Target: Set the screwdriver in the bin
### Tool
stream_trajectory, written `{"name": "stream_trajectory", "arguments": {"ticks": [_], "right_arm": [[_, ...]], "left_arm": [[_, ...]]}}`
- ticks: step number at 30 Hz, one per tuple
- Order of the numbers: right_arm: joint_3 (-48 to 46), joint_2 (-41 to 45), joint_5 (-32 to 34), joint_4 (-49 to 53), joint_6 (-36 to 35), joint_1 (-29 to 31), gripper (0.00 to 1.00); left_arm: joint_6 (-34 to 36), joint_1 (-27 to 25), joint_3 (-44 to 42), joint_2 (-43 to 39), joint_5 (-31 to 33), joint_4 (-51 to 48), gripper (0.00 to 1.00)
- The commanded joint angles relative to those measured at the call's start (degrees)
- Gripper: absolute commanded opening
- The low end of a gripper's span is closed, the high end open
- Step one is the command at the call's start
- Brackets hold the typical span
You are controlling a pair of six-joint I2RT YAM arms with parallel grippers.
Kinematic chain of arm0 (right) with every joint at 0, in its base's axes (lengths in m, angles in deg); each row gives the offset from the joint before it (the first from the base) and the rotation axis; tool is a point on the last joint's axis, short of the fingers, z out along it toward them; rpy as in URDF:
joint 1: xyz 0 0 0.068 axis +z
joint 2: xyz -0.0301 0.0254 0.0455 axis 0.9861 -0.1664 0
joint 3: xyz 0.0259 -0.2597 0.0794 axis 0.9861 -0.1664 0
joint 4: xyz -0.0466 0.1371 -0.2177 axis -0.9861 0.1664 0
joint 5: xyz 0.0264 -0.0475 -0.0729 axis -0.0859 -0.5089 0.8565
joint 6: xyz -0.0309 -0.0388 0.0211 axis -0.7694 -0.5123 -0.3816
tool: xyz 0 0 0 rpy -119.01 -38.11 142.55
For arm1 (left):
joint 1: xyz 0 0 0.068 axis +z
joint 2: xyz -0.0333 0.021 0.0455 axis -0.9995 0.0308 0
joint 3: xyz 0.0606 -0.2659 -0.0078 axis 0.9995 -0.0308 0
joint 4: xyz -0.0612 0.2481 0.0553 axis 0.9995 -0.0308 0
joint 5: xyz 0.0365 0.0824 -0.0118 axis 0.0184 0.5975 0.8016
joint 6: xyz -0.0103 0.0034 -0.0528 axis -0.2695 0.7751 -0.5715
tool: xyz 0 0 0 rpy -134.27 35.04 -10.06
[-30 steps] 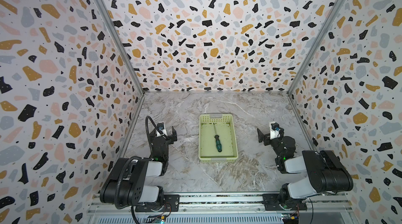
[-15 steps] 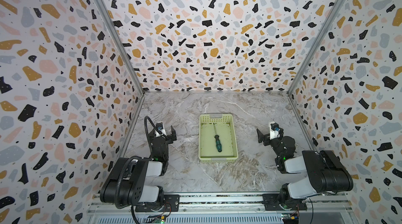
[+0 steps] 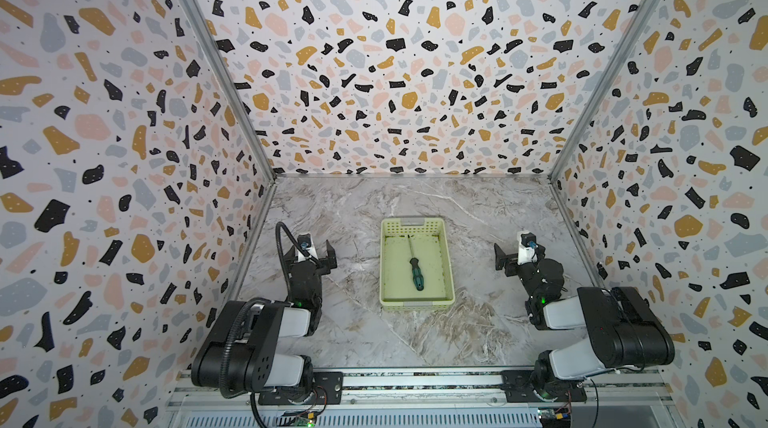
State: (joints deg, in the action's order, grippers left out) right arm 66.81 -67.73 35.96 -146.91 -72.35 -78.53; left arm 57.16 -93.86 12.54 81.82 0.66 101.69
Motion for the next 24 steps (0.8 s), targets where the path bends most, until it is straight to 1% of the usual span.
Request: {"name": "stream_trajectory", "arguments": {"ticks": [1,10,24], "right_arm": [[1.3,0.0,3.8,0.8,1.6,0.4,0.99],[1.5,-0.2,6.1,1.0,0.9,1.8,0.99],[1.8,-0.3,6.0,1.3,0.9,1.8,0.99]], "left_arm": [[-0.1,-0.1,-0.3,0.1,1.3,3.1,1.00],[-0.1,-0.4,-0.2,0.1,2.1,2.9,1.00],[-0.2,-0.6,0.0,0.6,3.0,2.7,1.00]]}}
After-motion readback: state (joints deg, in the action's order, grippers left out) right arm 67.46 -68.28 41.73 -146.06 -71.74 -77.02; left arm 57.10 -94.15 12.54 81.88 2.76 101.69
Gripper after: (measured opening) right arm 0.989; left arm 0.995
